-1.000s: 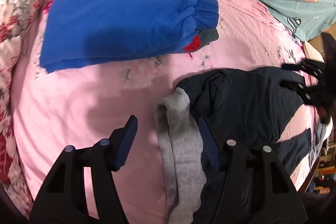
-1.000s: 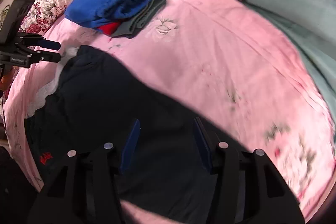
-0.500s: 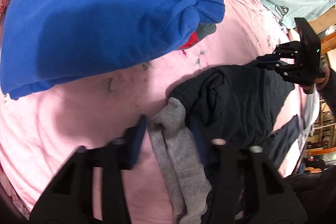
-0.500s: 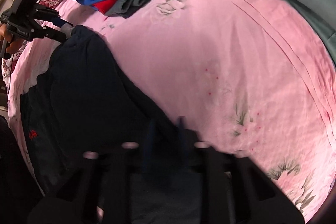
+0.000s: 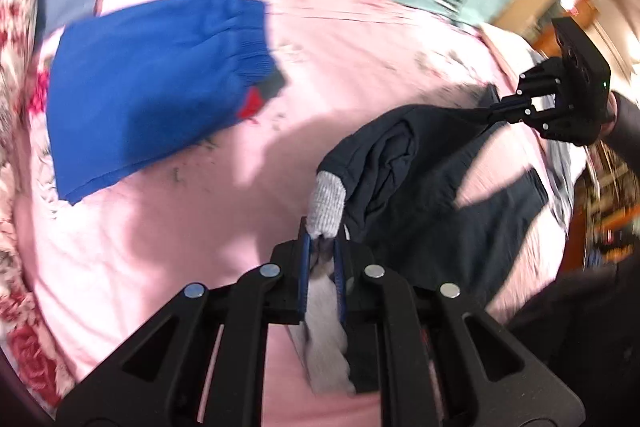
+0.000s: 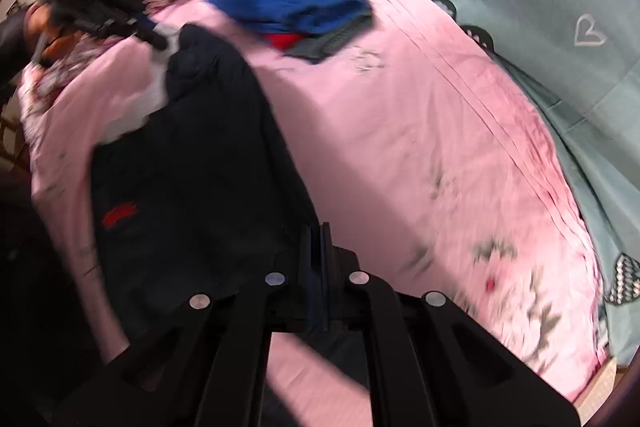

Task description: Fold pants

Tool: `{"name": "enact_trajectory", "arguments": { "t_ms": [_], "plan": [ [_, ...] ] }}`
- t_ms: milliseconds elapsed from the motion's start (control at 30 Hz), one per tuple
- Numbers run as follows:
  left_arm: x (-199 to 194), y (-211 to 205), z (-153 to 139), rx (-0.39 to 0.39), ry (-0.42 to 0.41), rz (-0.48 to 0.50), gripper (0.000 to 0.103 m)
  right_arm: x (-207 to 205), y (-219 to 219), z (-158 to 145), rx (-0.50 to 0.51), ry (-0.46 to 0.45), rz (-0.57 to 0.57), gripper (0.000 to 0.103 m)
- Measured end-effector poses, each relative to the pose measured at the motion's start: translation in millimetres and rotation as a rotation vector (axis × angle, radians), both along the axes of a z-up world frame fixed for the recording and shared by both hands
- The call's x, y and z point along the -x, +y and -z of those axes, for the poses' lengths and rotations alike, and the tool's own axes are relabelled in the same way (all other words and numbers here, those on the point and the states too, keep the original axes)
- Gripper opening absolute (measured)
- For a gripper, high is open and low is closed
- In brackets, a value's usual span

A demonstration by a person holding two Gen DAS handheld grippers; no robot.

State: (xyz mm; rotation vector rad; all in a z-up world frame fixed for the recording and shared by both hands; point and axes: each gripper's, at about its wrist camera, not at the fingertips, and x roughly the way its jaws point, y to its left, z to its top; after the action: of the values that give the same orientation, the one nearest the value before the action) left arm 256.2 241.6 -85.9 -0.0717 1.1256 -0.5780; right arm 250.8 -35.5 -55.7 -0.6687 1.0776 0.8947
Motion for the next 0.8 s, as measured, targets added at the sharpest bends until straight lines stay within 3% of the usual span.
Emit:
{"name": "enact_trajectory", "arguments": {
  "t_ms": [133, 300, 533, 700, 800],
  "plan": [
    [47, -6, -19, -0.027, -0.023, 0.098, 0.01, 76, -15, -11, 0.015, 0.019, -0.04, 0.003],
    [99, -14, 0, -0.073, 0.019, 0.16, 0.01, 146, -17, 24, 0.027, 0.091, -0.045, 0.003],
    [118, -7, 62, -0.102, 0.135, 0.095, 0.012, 189, -10, 96, 0.05, 0.149, 0.049, 0.003],
    [124, -6, 105, -0.123, 0.19, 0.019, 0.011, 192, -13, 120, 0.043, 0.131, 0.148, 0.004],
    [126, 6, 109, -0.042, 0.2, -0.07, 0.011, 197, -12, 122, 0.042, 0.089, 0.188, 0.004]
  ]
}}
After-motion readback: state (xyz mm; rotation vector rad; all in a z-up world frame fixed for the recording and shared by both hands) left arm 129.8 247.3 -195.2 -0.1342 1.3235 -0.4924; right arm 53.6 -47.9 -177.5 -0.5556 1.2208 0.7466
